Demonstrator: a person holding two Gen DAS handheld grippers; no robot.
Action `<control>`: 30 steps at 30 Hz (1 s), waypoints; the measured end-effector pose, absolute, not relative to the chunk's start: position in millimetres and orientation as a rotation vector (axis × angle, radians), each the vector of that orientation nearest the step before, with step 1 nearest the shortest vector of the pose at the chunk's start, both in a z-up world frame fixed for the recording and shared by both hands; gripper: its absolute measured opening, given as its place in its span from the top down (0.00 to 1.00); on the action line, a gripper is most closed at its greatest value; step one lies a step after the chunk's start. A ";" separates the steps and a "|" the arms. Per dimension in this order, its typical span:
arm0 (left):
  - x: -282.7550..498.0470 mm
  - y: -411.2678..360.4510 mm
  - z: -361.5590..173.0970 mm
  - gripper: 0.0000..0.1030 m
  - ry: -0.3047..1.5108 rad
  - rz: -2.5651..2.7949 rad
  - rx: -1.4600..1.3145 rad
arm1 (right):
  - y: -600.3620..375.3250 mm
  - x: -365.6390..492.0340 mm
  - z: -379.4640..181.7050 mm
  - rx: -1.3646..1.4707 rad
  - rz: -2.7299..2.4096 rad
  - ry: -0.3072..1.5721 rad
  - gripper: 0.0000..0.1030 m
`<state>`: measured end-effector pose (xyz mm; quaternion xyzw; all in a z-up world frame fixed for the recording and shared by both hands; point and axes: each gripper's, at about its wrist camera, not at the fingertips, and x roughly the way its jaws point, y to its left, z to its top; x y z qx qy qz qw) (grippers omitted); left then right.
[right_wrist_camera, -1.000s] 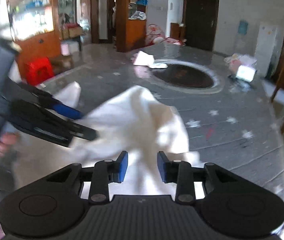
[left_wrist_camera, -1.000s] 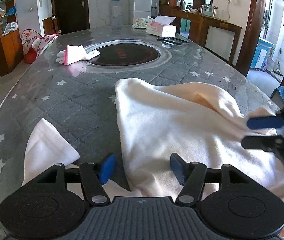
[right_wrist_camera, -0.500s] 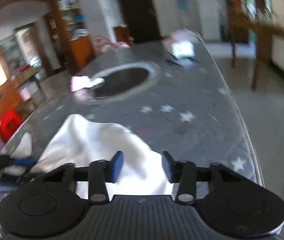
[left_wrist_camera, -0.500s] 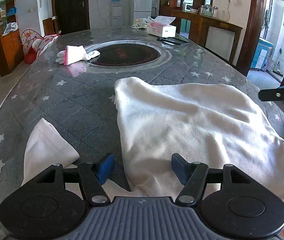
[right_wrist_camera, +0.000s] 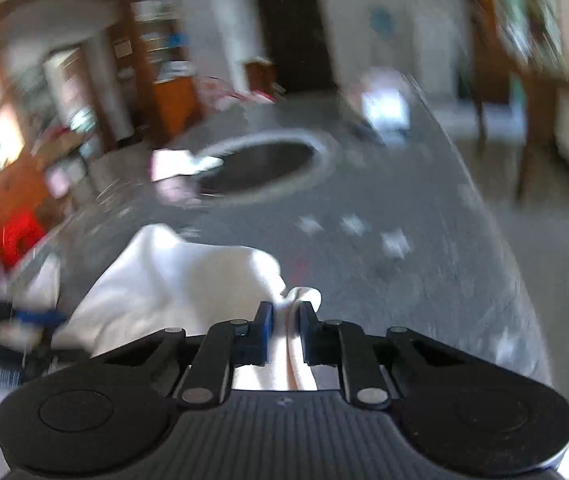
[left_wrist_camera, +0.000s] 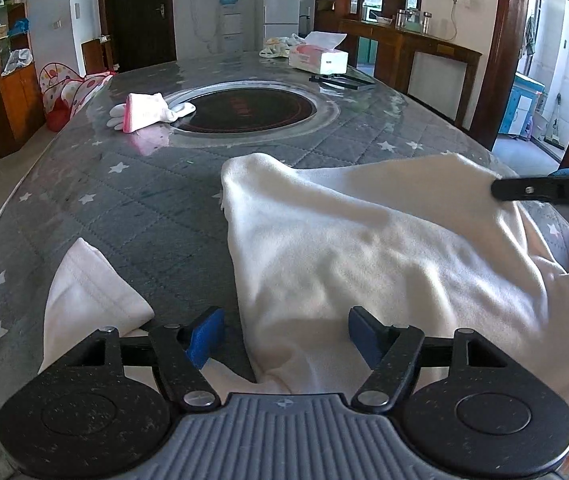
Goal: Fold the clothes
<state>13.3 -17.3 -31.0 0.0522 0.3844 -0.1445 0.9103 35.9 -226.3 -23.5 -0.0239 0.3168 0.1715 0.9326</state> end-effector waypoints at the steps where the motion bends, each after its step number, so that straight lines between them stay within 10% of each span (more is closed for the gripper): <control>1: 13.3 -17.7 -31.2 0.29 0.792 -0.298 0.108 | -215.3 26.7 -19.2 -0.121 0.373 0.616 0.88; 6: 12.8 -18.8 -31.6 0.27 0.789 -0.297 0.109 | -170.0 -11.1 -19.6 -0.323 0.534 0.602 0.68; 30: 14.5 -17.4 -32.8 0.17 0.798 -0.274 0.107 | -261.3 71.6 -24.0 0.239 0.284 0.757 0.52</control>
